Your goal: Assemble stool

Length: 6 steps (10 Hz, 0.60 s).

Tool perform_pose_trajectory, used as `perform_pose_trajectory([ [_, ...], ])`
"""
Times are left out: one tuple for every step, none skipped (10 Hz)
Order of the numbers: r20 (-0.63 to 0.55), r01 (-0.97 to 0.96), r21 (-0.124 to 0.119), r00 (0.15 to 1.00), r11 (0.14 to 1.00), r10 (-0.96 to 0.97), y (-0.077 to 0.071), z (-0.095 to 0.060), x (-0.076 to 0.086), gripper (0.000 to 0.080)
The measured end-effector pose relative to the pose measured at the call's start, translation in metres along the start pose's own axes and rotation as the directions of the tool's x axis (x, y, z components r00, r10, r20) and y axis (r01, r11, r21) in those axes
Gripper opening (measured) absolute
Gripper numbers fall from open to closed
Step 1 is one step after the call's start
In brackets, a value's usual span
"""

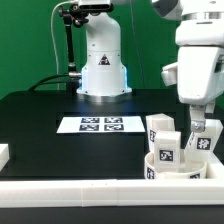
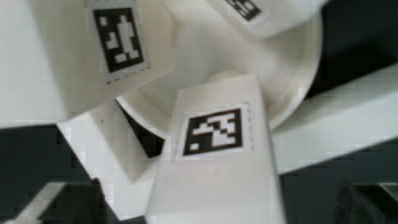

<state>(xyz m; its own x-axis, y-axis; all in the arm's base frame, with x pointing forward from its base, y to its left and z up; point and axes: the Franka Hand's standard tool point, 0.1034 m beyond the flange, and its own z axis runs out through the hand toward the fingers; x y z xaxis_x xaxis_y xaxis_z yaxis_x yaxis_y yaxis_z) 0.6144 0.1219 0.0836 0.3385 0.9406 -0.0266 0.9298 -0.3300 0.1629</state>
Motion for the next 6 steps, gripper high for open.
perform_pose_trajectory([
  [0.001,-0.015,0.000,1.000,1.000,0.015,-0.0005,0.0016,0.0005,0.0649],
  [0.002,-0.018,0.001,1.000,1.000,0.018,-0.0007,0.0022,-0.0001,0.0649],
  [0.003,-0.020,0.002,1.000,1.000,0.020,-0.0001,0.0024,-0.0013,0.0621],
  [0.003,-0.020,0.002,1.000,1.000,0.020,0.0000,0.0024,-0.0015,0.0621],
  [0.003,-0.021,0.002,1.000,1.000,0.021,0.0002,0.0025,-0.0017,0.0441],
  [0.001,-0.039,0.000,0.999,0.999,0.039,0.0009,0.0014,-0.0014,0.0350],
])
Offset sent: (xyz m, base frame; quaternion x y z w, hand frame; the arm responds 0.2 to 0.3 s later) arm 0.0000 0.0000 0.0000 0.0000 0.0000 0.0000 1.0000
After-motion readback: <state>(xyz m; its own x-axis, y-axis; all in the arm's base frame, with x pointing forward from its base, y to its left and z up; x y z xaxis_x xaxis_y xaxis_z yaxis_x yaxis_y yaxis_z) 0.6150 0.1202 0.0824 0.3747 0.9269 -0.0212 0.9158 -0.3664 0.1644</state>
